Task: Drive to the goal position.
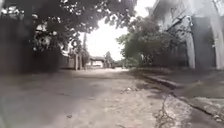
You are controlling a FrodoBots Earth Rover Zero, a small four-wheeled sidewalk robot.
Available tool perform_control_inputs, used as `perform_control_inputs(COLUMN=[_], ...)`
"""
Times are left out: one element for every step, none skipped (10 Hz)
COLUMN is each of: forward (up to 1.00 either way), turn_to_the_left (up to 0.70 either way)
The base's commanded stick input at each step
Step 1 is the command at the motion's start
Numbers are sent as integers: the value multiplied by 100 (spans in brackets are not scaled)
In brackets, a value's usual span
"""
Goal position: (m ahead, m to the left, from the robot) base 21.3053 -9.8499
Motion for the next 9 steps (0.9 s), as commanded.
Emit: perform_control_inputs(forward=[70, 70, 70, 70, 70, 70, 70, 70, 70], turn_to_the_left=[-35, -35, -35, -34, -7, 0, 0, 0, 0])
